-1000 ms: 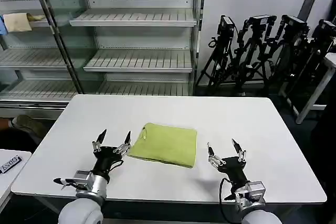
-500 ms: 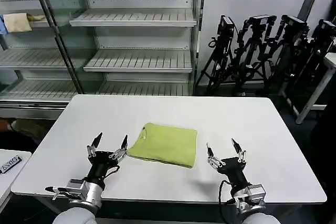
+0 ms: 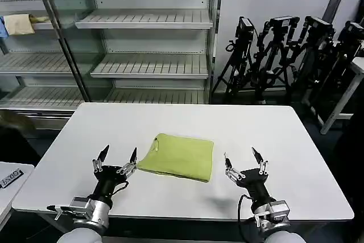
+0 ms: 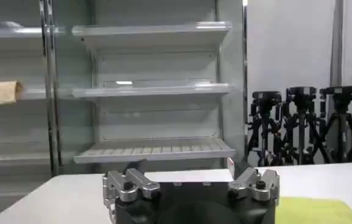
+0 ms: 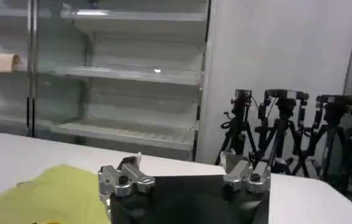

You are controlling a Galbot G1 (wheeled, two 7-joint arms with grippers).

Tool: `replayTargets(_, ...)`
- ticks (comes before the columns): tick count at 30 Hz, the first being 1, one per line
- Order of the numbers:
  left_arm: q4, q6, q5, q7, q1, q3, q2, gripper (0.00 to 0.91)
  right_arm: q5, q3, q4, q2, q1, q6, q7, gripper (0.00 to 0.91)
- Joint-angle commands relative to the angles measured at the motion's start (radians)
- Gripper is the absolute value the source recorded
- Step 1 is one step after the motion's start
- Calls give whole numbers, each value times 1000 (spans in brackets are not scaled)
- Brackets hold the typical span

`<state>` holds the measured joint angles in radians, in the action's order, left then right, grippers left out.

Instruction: Fold and organize the clothes.

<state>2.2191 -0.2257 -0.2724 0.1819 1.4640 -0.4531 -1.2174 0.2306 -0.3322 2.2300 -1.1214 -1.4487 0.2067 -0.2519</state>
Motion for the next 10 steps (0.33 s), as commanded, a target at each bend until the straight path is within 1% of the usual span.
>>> replayTargets(1, 3, 2, 4, -3, 7, -5, -3, 907, -2, -1, 5, 4, -1, 7, 1, 907)
replayTargets(7, 2, 2, 4, -6, 5, -3, -5, 907, 1, -5, 5, 6, 2, 25, -4, 907)
replayTargets(10, 0, 2, 4, -7, 4, -1, -7, 907, 9, -7, -1, 0, 7, 10, 19, 907)
